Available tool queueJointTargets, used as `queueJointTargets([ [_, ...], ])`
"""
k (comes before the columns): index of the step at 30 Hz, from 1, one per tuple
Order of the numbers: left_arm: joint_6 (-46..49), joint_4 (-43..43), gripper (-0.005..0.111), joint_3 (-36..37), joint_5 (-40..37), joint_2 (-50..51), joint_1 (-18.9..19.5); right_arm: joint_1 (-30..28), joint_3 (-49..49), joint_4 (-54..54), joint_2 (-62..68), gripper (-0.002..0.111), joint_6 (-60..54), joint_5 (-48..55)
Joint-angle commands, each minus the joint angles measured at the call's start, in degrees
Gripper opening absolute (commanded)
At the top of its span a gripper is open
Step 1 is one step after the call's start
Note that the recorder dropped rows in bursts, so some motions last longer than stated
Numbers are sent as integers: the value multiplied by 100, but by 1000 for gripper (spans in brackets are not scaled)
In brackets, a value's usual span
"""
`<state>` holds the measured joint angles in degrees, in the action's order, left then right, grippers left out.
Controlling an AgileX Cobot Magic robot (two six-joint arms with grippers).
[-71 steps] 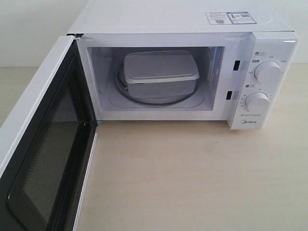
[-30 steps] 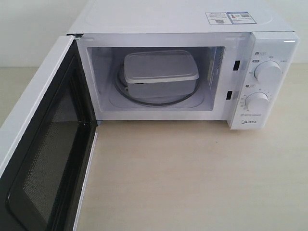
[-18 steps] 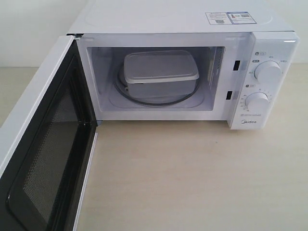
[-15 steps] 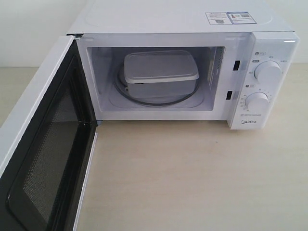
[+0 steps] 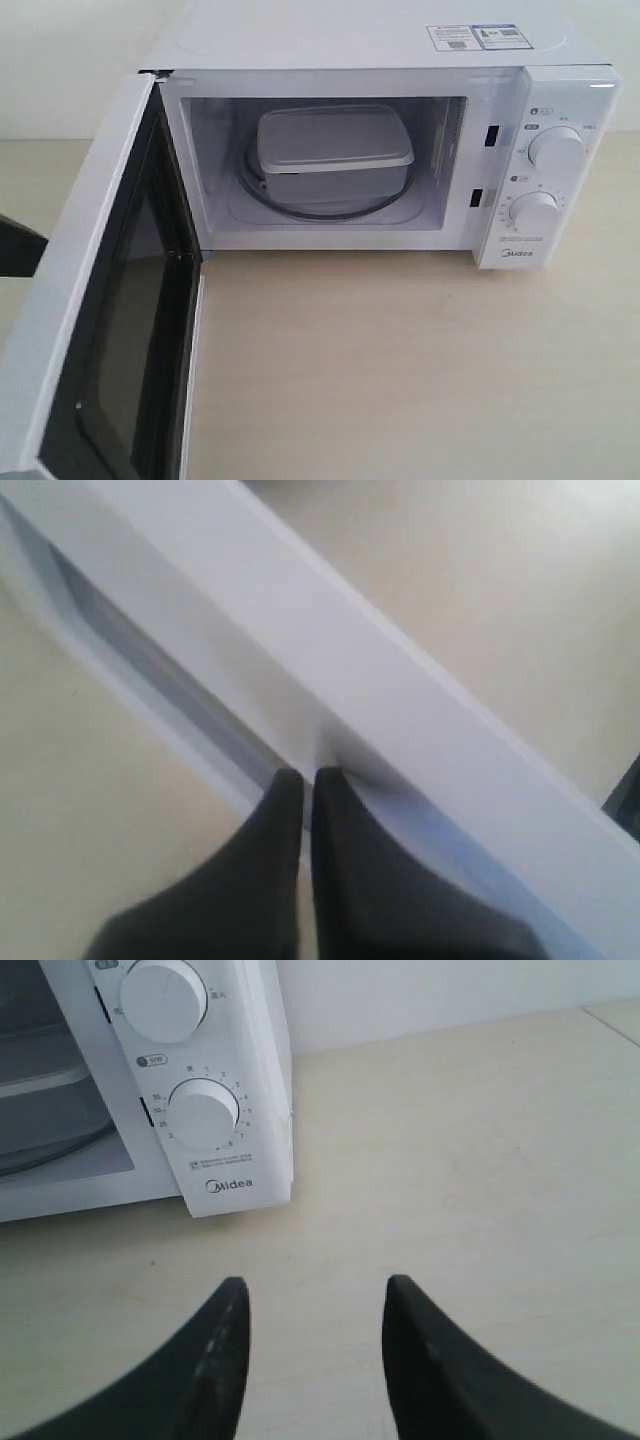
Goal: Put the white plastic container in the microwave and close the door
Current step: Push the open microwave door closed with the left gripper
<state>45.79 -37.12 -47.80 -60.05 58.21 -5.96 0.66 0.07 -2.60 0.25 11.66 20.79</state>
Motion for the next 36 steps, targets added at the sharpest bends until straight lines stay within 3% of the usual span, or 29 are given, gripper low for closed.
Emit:
queueJointTargets([
  [1,959,-1544,4,-24,6,121,11,-7,-7,-62,-25,42,-3,2],
  [6,1728,-3319,4,-12,22,452,11,-7,-7,-62,-25,42,-3,2],
  [13,1957,-4004,4,-12,-243,560,11,-7,-7,-62,-25,42,-3,2],
  [22,1971,-3929,4,-12,-685,560,11,-7,-7,-62,-25,42,-3,2],
  [27,1944,-3176,4,2,-730,570,11,-7,-7,-128,-25,42,-25,-128],
  [31,1944,-2765,4,35,-398,821,11,-7,-7,49,-25,42,48,-712],
  [36,2202,-2962,4,35,8,1310,-33,-7,-7,260,-25,42,48,-1457],
])
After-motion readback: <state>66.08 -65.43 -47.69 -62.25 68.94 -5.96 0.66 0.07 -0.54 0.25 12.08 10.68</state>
